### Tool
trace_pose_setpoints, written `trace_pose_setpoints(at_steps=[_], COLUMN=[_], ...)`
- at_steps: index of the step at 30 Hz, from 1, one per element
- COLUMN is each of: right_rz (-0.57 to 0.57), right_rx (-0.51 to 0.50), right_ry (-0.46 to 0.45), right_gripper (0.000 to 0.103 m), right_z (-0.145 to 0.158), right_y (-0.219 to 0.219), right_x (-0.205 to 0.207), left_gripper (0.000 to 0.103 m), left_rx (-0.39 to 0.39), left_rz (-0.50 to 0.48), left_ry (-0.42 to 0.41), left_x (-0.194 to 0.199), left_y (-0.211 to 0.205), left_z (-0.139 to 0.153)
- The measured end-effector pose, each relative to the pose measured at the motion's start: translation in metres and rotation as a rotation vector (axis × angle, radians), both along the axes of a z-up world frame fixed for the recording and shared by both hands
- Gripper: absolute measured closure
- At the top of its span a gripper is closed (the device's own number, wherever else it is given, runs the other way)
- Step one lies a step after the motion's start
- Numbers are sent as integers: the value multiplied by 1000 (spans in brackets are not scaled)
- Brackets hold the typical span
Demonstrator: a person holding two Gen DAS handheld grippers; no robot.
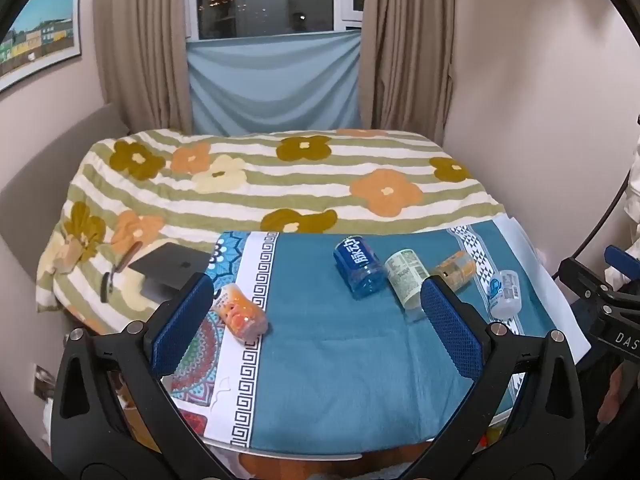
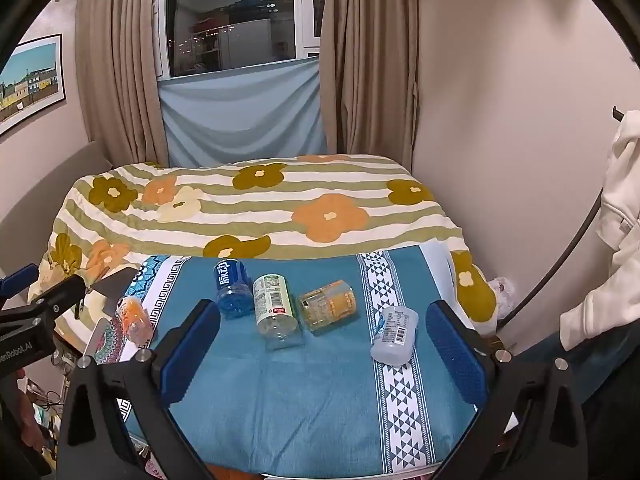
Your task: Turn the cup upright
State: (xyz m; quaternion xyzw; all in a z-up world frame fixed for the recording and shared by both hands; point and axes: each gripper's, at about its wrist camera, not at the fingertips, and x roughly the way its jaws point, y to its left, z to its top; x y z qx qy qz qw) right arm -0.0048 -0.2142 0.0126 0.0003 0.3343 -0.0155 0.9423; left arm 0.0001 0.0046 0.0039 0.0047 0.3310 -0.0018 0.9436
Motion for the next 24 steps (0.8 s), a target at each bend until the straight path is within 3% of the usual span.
trace_pose_setpoints(at_steps=[24], right_rz=[24], right_rx=[16], right_ry=[-1], right_gripper=[0], right_z=[4], right_y=[0], right_x=[-2], left_gripper=[0], left_rx=[-1], left_rz=[13], left_ry=[-7], left_x=[-3], left_y=[3], left_z=[5])
